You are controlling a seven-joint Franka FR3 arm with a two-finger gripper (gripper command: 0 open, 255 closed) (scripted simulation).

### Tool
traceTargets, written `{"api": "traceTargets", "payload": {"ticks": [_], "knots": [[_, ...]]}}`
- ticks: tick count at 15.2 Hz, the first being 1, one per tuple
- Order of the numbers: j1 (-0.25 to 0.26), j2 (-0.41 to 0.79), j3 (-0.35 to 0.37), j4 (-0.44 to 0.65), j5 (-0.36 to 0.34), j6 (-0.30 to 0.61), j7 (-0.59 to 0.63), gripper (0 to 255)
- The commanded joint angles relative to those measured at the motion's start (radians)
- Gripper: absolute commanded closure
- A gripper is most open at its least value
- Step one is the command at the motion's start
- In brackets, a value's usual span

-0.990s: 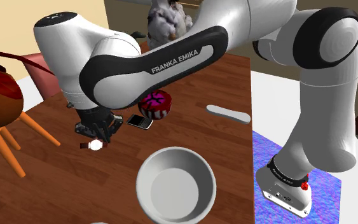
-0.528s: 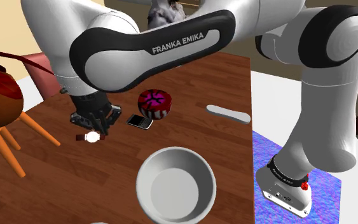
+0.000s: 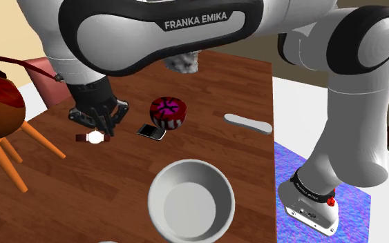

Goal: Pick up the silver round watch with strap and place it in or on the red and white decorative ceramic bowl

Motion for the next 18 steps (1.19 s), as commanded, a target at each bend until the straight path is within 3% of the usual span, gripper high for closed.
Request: {"api": "traceTargets", "payload": {"ticks": [1,3,10,18], "knots": [[0.005,0.001,0.001,0.028,0.001,-0.027,-0.003,255],[0.011,0.003,0.001,0.056,0.0,-0.052,-0.005,255],[-0.173,-0.157,-0.009,-0.148,0.086,0.025,-0.162,255],[-0.331,-0.277,-0.059,-0.275,0.158,0.069,-0.361,255]]}}
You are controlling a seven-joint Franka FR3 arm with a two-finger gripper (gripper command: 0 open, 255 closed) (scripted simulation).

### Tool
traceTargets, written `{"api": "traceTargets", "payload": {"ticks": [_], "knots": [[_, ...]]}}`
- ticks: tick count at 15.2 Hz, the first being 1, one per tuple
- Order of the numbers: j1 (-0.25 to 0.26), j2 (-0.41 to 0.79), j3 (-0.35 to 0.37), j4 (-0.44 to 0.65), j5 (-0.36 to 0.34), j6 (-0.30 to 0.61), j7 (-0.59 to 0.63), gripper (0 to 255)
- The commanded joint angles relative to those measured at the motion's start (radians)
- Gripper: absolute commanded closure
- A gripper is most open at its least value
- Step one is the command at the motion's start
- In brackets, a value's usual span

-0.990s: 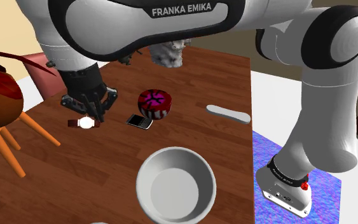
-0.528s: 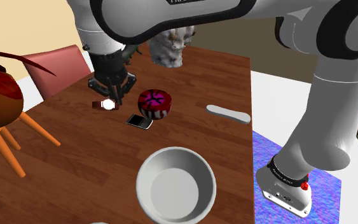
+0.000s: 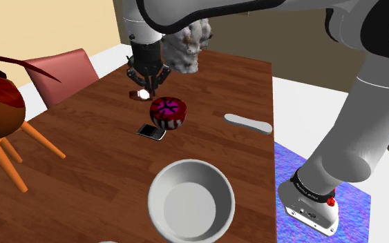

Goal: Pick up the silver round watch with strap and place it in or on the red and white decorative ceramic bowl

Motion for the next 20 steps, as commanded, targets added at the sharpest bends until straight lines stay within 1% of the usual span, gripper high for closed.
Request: {"api": "traceTargets", "payload": {"ticks": [1,8,20], "knots": [[-0.032,-0.01,-0.017,-0.005,0.008,0.001,-0.052,255],[-0.139,-0.049,-0.08,-0.035,0.037,0.011,-0.224,255],[-0.141,-0.031,-0.085,-0.175,0.023,0.167,-0.208,255]]}}
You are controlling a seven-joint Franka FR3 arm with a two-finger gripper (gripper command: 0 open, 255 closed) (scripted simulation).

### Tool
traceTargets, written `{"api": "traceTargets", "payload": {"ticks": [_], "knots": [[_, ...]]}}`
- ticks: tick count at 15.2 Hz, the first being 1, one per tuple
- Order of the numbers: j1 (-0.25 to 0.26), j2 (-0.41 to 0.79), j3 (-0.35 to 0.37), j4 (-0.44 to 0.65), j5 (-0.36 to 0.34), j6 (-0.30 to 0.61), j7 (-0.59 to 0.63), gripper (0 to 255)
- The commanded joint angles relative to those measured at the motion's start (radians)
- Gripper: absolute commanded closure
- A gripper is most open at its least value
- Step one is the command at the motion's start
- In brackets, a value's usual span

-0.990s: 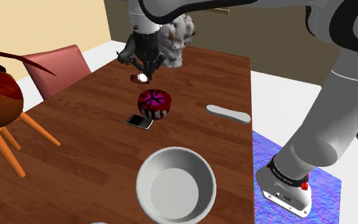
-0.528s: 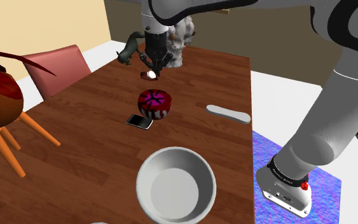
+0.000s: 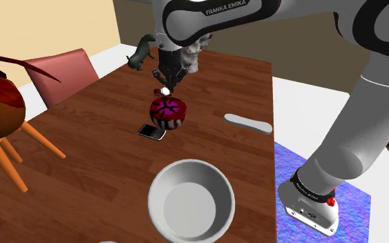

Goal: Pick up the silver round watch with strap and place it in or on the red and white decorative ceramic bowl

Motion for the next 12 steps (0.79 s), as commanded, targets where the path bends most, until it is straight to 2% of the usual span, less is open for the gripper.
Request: {"api": "traceTargets", "payload": {"ticks": [1,4,12], "knots": [[-0.001,0.003,-0.001,-0.023,-0.003,0.026,0.002,255],[0.0,0.013,-0.003,-0.052,-0.01,0.063,0.008,255],[0.0,0.014,-0.003,-0.053,-0.01,0.065,0.009,255]]}}
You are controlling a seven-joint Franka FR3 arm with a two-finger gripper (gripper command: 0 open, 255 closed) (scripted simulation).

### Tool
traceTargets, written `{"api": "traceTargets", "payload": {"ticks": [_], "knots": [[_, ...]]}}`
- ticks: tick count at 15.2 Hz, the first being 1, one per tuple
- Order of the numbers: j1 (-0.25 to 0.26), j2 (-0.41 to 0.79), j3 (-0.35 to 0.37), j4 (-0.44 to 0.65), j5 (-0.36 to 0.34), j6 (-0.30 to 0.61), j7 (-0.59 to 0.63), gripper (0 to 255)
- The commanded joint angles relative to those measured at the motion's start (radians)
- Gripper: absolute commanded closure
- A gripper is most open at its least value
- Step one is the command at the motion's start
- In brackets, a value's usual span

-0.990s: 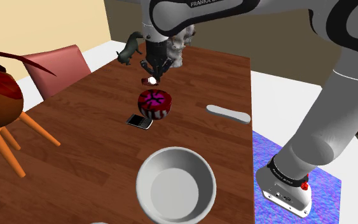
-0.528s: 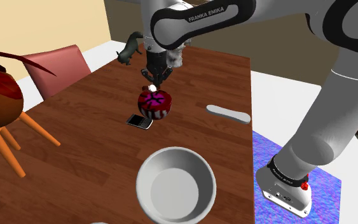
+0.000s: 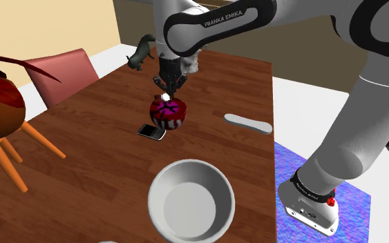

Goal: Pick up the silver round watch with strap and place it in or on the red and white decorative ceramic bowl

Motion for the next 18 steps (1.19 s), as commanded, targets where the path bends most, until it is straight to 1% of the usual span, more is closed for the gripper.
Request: {"api": "traceTargets", "payload": {"ticks": [1,6,10,18], "knots": [[0.0,0.0,0.0,0.0,0.0,0.0,0.0,0],[0.0,0.0,0.0,0.0,0.0,0.0,0.0,0],[0.002,-0.027,0.006,0.096,0.019,-0.119,-0.013,0],[0.002,-0.027,0.006,0.096,0.019,-0.119,-0.013,0]]}}
